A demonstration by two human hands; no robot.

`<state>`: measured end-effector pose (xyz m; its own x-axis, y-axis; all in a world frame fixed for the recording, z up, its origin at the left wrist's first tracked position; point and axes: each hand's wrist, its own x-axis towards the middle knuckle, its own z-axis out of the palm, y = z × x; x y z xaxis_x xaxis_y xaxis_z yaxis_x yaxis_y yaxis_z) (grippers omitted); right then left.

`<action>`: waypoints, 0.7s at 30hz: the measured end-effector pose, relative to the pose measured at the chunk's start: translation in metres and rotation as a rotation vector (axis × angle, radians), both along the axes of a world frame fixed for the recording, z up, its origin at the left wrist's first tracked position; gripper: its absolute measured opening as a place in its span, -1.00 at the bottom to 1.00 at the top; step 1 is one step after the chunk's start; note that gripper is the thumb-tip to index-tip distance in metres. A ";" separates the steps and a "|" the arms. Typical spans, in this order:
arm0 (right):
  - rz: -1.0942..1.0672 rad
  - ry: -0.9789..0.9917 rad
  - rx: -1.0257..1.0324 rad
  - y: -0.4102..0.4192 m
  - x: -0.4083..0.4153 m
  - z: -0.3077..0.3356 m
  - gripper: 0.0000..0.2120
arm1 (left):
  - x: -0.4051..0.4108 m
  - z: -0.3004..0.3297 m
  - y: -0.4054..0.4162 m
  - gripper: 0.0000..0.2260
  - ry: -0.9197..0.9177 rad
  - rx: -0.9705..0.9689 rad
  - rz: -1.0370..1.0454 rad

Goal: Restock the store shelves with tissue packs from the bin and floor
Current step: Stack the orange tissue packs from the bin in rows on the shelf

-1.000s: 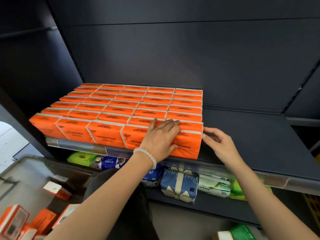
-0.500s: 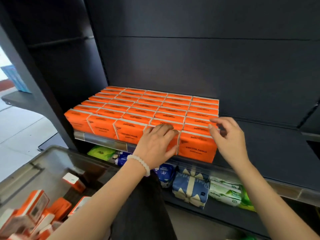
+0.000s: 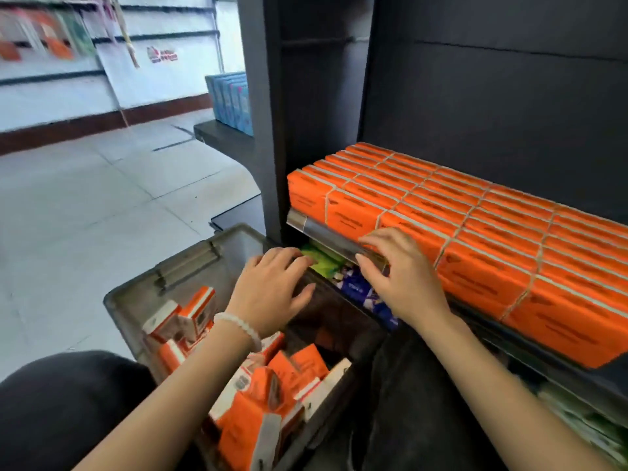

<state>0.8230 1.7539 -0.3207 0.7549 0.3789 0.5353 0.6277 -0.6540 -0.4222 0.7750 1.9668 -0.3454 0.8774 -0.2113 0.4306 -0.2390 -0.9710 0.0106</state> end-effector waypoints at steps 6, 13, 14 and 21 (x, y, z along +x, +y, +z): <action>0.084 0.080 -0.088 0.074 0.007 -0.057 -0.74 | -0.027 -0.054 0.073 -0.66 0.126 -0.077 0.210; 0.167 0.236 -0.268 0.127 0.022 -0.115 -0.76 | -0.024 -0.108 0.124 -0.58 0.305 -0.209 0.411; 0.169 0.252 -0.278 0.134 0.027 -0.118 -0.75 | -0.025 -0.118 0.131 -0.57 0.338 -0.215 0.436; 0.126 0.403 -0.260 0.162 0.060 -0.143 -0.68 | -0.026 -0.159 0.158 -0.67 0.398 -0.258 0.564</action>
<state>0.8828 1.9164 -0.4639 0.8220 0.5630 0.0855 0.5291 -0.6995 -0.4804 0.7494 2.1252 -0.5043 0.9230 0.3834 0.0324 0.3655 -0.9001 0.2369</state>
